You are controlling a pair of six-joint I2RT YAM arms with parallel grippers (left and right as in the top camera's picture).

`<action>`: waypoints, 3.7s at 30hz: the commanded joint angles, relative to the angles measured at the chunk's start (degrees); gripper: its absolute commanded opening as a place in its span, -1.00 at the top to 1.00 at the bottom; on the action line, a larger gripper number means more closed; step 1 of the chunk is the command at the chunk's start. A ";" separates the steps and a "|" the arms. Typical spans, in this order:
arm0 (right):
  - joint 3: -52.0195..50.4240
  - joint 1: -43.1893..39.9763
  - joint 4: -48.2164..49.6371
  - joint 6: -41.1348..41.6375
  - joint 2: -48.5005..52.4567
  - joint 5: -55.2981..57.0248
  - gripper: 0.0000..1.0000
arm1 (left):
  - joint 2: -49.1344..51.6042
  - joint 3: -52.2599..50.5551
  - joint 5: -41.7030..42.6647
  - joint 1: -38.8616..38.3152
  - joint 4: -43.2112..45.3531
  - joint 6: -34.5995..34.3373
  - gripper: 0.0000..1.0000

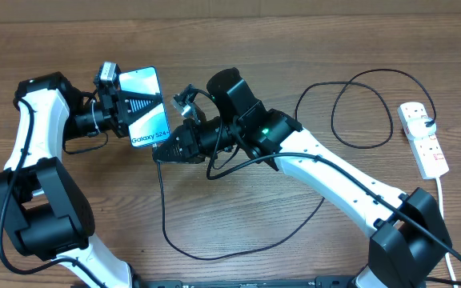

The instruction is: Plug charger to phone and switch on socket

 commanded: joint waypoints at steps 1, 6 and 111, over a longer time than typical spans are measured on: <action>0.33 -0.26 0.52 -0.22 -1.31 -0.02 0.93 | -1.49 0.42 2.69 -0.46 -0.31 0.09 0.91; 0.33 -0.26 0.52 -0.24 -1.31 -0.02 0.93 | -1.49 0.42 2.67 -0.42 -0.37 -1.92 0.91; 0.33 -1.36 1.16 2.08 -1.20 4.11 0.93 | -1.49 0.42 2.69 -0.59 -1.44 3.96 0.92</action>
